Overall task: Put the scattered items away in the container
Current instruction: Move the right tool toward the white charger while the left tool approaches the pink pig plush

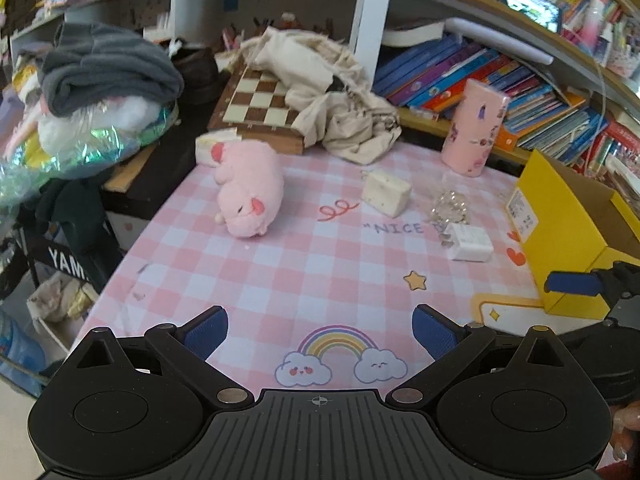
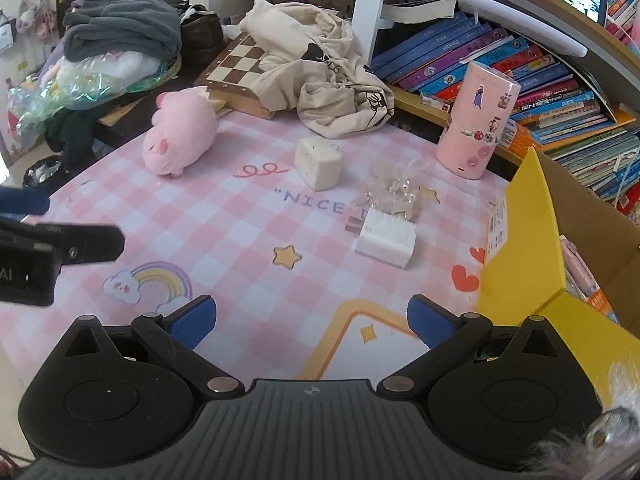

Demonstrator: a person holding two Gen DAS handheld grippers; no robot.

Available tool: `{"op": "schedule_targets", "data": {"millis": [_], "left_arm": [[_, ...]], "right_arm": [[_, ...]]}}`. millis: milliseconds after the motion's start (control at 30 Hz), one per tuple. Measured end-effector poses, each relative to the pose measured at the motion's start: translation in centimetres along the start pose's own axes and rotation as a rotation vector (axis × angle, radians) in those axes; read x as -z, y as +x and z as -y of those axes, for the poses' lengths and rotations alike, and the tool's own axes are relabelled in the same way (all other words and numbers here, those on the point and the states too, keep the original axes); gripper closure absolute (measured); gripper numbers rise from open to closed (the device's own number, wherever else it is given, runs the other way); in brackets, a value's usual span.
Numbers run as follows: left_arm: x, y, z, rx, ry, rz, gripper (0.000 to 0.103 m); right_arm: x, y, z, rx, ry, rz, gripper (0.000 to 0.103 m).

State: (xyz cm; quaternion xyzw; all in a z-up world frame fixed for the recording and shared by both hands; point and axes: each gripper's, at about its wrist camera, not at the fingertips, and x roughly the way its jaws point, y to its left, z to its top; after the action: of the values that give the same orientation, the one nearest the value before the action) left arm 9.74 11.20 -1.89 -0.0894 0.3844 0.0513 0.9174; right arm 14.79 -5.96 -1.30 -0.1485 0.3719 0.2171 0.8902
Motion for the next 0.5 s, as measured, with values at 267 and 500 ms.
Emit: {"op": "schedule_targets", "data": {"millis": [267,500], "left_arm": [[-0.8,2.1,-0.6,-0.025,-0.030,-0.032,0.003],[-1.9,4.0,-0.8,-0.054,-0.018,-0.030,0.003]], "right_arm": [[-1.6,2.4,0.5,-0.013,-0.007,0.001,0.000],[-2.5,4.2,1.3,-0.009,0.021,-0.010,0.002]]}}
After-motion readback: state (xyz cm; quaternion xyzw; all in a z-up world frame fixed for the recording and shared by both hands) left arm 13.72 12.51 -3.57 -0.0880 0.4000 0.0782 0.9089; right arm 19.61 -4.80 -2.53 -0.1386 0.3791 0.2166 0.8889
